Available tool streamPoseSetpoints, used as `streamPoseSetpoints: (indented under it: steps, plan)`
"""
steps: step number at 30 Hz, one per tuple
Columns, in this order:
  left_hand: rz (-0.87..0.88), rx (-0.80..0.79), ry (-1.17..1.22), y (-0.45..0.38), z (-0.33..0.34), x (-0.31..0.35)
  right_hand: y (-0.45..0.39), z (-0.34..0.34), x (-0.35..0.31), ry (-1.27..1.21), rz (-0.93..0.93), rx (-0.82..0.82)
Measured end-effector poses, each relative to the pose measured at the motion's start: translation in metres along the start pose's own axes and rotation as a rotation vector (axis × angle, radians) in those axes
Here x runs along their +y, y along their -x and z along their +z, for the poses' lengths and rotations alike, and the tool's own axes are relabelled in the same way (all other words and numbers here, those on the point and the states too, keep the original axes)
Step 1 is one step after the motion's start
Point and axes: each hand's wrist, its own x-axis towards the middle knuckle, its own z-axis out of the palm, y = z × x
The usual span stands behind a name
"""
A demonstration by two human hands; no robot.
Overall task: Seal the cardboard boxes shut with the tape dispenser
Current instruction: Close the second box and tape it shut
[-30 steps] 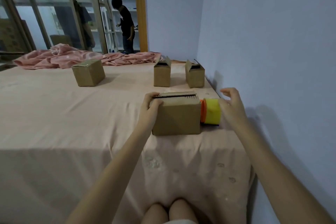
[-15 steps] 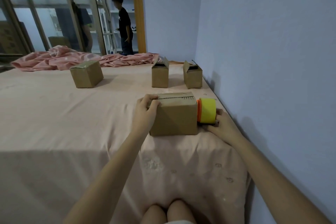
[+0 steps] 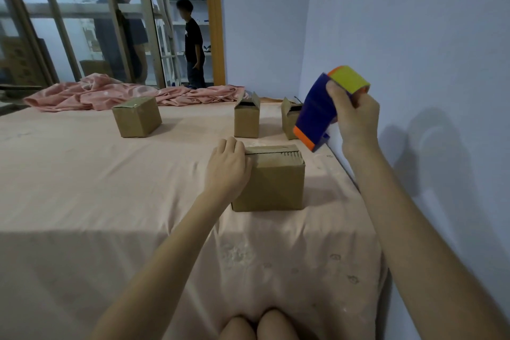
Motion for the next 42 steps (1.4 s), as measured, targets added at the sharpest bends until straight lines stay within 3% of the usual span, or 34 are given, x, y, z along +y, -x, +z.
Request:
streamPoseSetpoints:
  steps: [4,8,13,17,21,28,38,42]
  plan:
    - [-0.031,-0.073,-0.029,-0.015,-0.009,-0.003,-0.002,0.019,-0.02,-0.297,0.194,0.111]
    - [-0.123,-0.076,0.147,-0.028,-0.022,-0.001,-0.003,0.027,-0.022,-0.391,0.383,0.164]
    - [-0.204,0.037,0.703,-0.029,-0.043,0.012,-0.004,0.03,-0.018,-0.438,0.468,0.201]
    - [-0.464,-0.157,1.382,-0.025,-0.051,0.028,-0.001,0.031,-0.02,-0.537,0.51,0.174]
    - [-0.524,-0.177,1.701,-0.016,-0.054,0.036,0.005,0.034,-0.023,-0.614,0.566,0.154]
    - [-0.513,-0.104,1.788,-0.014,-0.059,0.044,0.012,0.04,-0.016,-0.644,0.579,0.127]
    - [-0.542,-0.013,1.866,-0.016,-0.06,0.038,0.029,0.063,-0.014,-0.335,0.266,0.044]
    - [-0.601,-0.019,1.814,-0.013,-0.058,0.038,0.032,0.073,-0.014,-0.414,0.25,0.117]
